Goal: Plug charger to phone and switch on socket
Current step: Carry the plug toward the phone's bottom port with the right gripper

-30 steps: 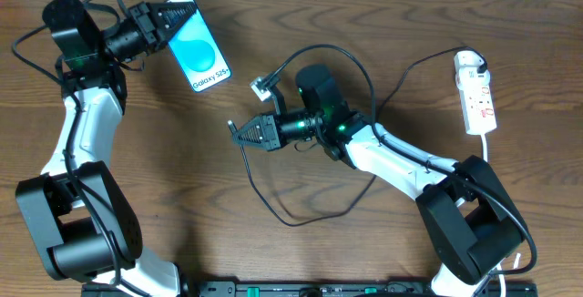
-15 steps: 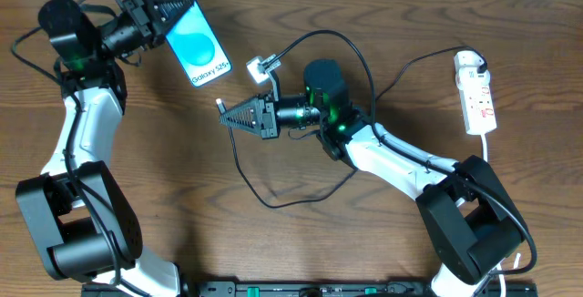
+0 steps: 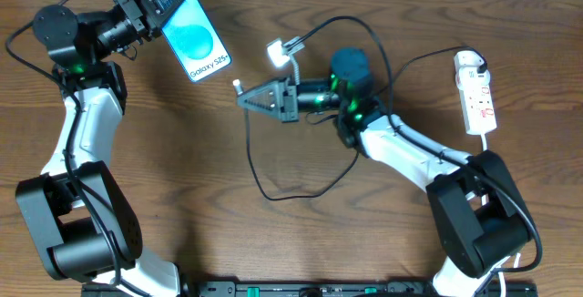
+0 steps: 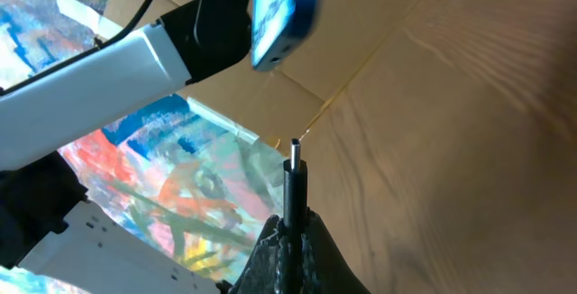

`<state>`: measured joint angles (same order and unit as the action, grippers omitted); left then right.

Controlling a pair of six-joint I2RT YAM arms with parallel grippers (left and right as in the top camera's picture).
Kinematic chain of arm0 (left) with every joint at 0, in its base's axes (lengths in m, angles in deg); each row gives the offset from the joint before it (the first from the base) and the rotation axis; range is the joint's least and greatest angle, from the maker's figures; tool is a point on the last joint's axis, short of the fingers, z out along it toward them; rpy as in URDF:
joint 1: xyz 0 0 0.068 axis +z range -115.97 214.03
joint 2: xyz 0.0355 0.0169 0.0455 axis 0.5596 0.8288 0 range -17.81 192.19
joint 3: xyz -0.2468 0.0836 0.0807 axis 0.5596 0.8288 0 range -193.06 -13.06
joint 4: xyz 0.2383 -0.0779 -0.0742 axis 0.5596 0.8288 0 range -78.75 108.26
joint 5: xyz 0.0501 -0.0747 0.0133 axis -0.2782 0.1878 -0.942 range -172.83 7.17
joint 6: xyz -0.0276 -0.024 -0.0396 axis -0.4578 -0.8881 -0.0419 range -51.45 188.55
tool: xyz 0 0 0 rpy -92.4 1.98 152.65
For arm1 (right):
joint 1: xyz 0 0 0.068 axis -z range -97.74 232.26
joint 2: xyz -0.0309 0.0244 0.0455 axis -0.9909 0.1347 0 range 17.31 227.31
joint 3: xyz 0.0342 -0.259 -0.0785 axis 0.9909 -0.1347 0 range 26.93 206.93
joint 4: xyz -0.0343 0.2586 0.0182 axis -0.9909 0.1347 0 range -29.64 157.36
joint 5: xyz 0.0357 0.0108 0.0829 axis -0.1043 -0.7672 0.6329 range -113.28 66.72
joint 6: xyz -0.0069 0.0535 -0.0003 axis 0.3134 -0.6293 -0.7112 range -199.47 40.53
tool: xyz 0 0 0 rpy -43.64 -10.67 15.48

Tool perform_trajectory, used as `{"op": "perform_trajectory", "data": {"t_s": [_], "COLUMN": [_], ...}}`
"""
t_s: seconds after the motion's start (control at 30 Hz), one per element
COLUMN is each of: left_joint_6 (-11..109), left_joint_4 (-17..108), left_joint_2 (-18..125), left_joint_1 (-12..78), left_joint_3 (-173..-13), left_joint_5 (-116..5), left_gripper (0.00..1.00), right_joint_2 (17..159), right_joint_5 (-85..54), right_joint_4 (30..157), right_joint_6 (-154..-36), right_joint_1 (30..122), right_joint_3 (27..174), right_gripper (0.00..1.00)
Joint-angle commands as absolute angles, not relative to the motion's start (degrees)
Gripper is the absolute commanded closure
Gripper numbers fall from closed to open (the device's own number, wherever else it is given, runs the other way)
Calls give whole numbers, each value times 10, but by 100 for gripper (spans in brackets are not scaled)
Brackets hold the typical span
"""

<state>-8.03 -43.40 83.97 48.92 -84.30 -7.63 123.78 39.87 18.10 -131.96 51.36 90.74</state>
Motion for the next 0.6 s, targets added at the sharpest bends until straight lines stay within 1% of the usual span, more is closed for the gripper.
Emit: {"op": "perform_trajectory", "data": {"t_s": [0.0, 0.2, 0.3, 0.4, 0.47, 0.57], "left_joint_6": [-94, -94, -93, -93, -93, -93], "left_joint_4": [-442, -442, -442, -442, -442, -442], "left_joint_2": [823, 823, 823, 823, 823, 823], "left_joint_1": [491, 491, 491, 491, 491, 491], "left_joint_3": [-855, -855, -855, -855, -855, -855], "left_joint_5": [-70, -70, -70, -70, -70, -70], "left_gripper": [93, 93, 92, 93, 92, 93], "right_joint_2": [1248, 1299, 1340, 1383, 1408, 1423], "right_joint_5": [424, 433, 441, 461, 469, 476], "right_joint_4": [181, 170, 130, 0, -130, -260], "right_joint_6": [-1301, -1300, -1324, -1415, -1498, -1565], "right_joint_1": [540, 560, 560, 559, 559, 559], "right_joint_3": [913, 913, 913, 913, 913, 913], "right_gripper": [99, 99, 99, 99, 99, 99]}}
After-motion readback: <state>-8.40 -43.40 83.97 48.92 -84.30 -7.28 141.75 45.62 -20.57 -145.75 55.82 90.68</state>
